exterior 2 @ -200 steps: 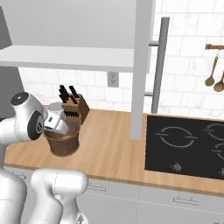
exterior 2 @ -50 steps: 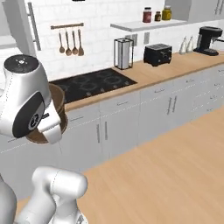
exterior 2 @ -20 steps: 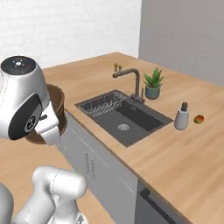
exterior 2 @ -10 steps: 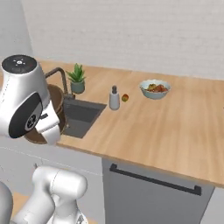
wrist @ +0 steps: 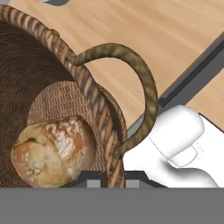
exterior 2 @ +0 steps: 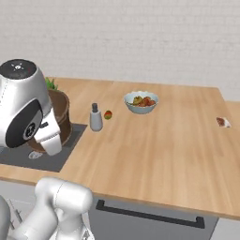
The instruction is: Open the cabinet, pick up the bread from the cabinet and place it in the basket. Then move the basket to the dining counter.
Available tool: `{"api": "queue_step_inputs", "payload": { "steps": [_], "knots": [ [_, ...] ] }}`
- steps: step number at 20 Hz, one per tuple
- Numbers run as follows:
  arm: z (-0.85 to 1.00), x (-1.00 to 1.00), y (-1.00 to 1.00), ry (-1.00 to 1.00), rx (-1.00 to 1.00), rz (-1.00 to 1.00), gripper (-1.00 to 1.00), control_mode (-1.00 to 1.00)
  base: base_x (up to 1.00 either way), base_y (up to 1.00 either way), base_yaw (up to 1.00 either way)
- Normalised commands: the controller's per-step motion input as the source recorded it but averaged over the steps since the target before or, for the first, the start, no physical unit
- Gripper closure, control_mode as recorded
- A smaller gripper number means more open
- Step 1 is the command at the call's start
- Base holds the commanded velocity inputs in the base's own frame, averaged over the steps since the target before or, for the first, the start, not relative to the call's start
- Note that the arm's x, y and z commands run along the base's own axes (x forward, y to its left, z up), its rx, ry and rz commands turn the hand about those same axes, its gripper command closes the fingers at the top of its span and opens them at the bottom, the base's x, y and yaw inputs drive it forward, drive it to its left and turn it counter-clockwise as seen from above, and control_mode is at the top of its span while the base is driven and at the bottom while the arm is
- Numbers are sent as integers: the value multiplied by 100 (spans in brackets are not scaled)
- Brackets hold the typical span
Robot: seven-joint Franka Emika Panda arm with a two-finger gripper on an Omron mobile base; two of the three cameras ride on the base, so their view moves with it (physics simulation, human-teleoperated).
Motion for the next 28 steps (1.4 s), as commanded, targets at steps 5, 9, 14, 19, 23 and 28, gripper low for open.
{"api": "queue_step_inputs", "payload": {
  "steps": [5, 9, 14, 19, 23, 28],
  "knots": [
    [0, 0, 0, 0, 0, 0, 100, 100, 37, -36, -5],
    [0, 0, 0, 0, 0, 0, 100, 100, 7, -24, -26],
    [-12, 27, -7, 3, 0, -8, 100, -100, 17, 0, -18],
    [-62, 85, -51, 7, 0, -11, 100, -100, 0, 0, 0],
    [-65, 71, -44, 2, 0, -5, 100, -100, 0, 0, 0],
    [-48, 42, -19, 2, 0, -4, 100, -100, 0, 0, 0]
  ]
}}
